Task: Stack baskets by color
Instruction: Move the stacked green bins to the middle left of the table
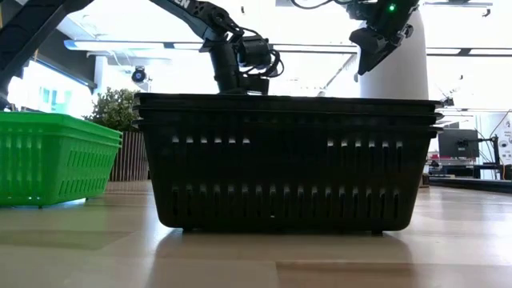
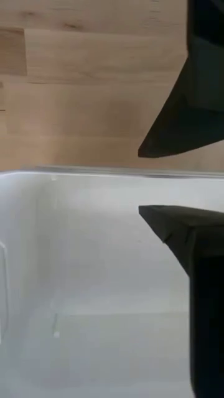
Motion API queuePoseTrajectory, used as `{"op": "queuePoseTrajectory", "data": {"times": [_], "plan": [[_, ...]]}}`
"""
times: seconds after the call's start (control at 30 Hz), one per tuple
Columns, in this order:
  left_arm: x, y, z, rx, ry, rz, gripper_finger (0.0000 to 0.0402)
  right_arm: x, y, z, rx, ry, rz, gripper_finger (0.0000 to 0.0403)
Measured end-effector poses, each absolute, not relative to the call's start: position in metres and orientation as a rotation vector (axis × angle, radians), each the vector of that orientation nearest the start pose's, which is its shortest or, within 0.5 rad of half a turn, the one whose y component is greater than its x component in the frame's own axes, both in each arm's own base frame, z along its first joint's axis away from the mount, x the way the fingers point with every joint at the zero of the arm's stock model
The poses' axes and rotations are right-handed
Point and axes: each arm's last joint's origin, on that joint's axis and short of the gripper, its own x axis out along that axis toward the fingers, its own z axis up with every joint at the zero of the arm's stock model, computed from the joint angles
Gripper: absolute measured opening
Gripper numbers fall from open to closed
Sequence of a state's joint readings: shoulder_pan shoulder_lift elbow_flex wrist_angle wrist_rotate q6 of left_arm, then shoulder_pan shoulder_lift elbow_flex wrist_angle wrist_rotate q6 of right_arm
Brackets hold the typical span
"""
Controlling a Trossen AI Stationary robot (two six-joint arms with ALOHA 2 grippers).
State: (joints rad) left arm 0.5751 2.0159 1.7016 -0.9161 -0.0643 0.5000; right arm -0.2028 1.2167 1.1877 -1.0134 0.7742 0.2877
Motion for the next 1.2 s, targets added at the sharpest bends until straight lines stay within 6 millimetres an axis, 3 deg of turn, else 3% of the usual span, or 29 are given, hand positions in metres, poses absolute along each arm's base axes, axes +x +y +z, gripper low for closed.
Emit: {"op": "queuePoseTrajectory", "data": {"times": [0.27,0.63,0.87,1.2], "plan": [[0.347,0.226,0.24,0.121,1.297,0.244,0.0135,0.212,-0.064,0.327,-0.046,0.903,-0.994,0.0147],[0.337,0.211,0.28,0.176,1.213,0.284,0.0135,0.215,-0.059,0.324,0.085,0.941,-0.794,0.0147],[0.32,0.188,0.317,0.176,1.16,0.297,0.0136,0.223,-0.051,0.325,0.15,0.922,-0.585,0.0147],[0.286,0.143,0.368,0.069,1.071,0.345,0.0135,0.237,-0.014,0.33,0.098,0.85,-0.285,0.0147]]}}
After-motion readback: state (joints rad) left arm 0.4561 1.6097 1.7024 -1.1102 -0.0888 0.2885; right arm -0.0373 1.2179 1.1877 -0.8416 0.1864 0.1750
